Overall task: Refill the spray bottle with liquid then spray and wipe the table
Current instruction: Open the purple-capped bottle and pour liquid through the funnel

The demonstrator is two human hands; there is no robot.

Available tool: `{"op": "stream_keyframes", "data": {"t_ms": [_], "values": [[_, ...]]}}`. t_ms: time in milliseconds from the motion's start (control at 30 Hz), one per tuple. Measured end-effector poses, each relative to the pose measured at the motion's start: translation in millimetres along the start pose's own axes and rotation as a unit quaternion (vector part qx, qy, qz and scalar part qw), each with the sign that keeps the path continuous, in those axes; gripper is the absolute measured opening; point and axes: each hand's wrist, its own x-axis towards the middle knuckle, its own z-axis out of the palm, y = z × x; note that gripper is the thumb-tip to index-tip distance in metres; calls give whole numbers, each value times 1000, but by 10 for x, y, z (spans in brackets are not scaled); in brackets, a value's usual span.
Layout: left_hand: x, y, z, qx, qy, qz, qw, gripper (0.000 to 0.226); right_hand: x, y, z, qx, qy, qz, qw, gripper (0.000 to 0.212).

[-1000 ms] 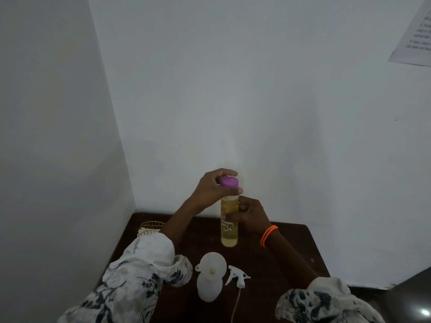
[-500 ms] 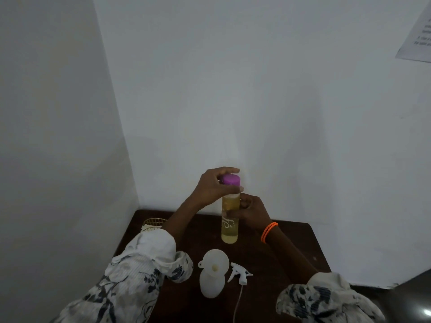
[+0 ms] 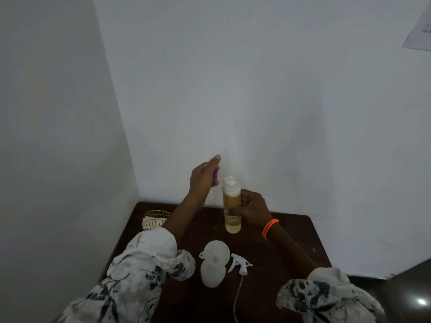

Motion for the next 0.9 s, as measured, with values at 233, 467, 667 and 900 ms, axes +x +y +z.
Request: {"op": "stream_keyframes", "data": {"t_ms": [233, 467, 667, 900], "values": [[-66, -605, -474, -154, 47, -185, 969, 16, -143, 271, -74, -23, 2, 8, 1000, 57], [-267, -1181, -871, 108, 9, -260, 959, 18, -335, 683, -45, -70, -11, 46, 996, 59], [-518, -1601, -1032, 232, -59, -286, 928, 40, -499, 938, 15, -100, -15, 58, 993, 66], [-673, -1811, -1027, 207, -85, -301, 927, 48, -707, 1097, 152, -148, -23, 69, 986, 66]]}}
